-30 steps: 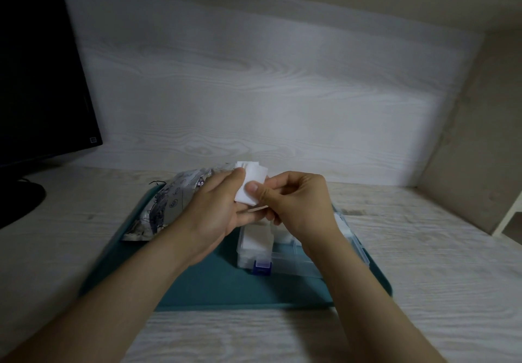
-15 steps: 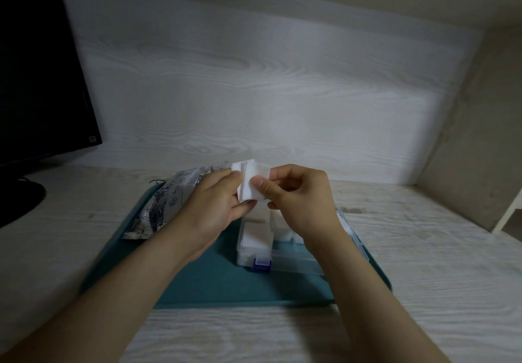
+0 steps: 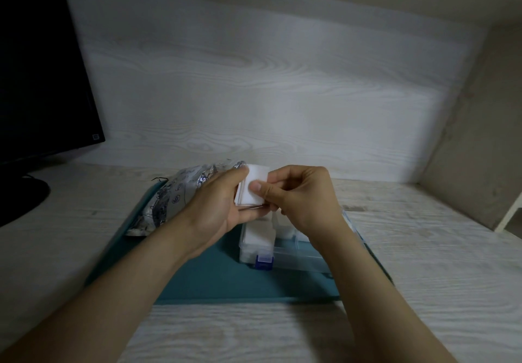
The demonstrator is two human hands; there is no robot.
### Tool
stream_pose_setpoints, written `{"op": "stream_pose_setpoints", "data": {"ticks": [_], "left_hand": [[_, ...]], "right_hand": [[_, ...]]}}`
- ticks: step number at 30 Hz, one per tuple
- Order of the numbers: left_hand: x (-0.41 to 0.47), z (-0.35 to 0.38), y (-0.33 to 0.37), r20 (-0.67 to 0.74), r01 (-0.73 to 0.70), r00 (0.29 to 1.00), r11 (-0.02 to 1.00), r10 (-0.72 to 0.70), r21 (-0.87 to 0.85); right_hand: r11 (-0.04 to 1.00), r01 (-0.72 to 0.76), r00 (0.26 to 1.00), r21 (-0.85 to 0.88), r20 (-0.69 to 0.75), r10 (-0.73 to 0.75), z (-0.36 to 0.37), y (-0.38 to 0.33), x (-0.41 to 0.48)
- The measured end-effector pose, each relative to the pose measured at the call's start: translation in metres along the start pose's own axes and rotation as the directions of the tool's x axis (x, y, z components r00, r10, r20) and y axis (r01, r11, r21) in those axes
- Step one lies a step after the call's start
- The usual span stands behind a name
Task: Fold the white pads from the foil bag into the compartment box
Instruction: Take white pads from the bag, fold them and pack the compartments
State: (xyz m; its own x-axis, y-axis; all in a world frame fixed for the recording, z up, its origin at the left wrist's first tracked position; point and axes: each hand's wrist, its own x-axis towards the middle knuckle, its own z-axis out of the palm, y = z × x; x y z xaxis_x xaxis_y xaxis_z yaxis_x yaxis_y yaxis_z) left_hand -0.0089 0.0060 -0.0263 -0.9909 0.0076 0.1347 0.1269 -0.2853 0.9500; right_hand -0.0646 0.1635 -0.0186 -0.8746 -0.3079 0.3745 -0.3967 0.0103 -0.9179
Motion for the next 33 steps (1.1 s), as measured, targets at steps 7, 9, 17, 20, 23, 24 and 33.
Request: {"op": "stream_pose_setpoints", "data": {"ticks": [7, 9, 17, 20, 23, 24, 33], "left_hand": [[-0.001, 0.003, -0.006, -0.142, -0.032, 0.988, 0.988, 0.054, 0.152], [-0.002, 0.003, -0.003, -0.125, -0.026, 0.991, 0.988, 0.045, 0.151], [-0.001, 0.000, -0.005, -0.063, -0.029, 0.997, 0.981, 0.041, 0.191], [0.001, 0.003, -0.010, -0.014, -0.054, 0.998, 0.969, 0.059, 0.239], [0.005, 0.002, -0.017, 0.049, -0.067, 0.997, 0.971, 0.058, 0.229], [0.006, 0.002, -0.018, 0.070, -0.058, 0.997, 0.975, 0.043, 0.215], [0.000, -0.004, -0.020, 0.006, -0.291, 0.906, 0.614, 0.423, 0.734]], "right_hand": [[0.834, 0.276, 0.955, -0.478, 0.035, -0.296, 0.003, 0.004, -0.002], [0.748, 0.413, 0.909, -0.519, 0.189, -0.371, 0.004, 0.003, -0.003], [0.514, 0.548, 0.826, -0.660, 0.330, -0.456, 0.004, 0.001, -0.002], [0.656, 0.491, 0.871, -0.573, 0.320, -0.373, -0.005, -0.006, -0.009], [0.829, 0.354, 0.935, -0.434, 0.165, -0.313, -0.018, -0.006, -0.012], [0.859, 0.311, 0.950, -0.406, 0.140, -0.278, -0.022, -0.005, -0.011], [0.994, 0.015, 0.972, -0.111, -0.232, -0.041, -0.048, 0.013, -0.006]]}}
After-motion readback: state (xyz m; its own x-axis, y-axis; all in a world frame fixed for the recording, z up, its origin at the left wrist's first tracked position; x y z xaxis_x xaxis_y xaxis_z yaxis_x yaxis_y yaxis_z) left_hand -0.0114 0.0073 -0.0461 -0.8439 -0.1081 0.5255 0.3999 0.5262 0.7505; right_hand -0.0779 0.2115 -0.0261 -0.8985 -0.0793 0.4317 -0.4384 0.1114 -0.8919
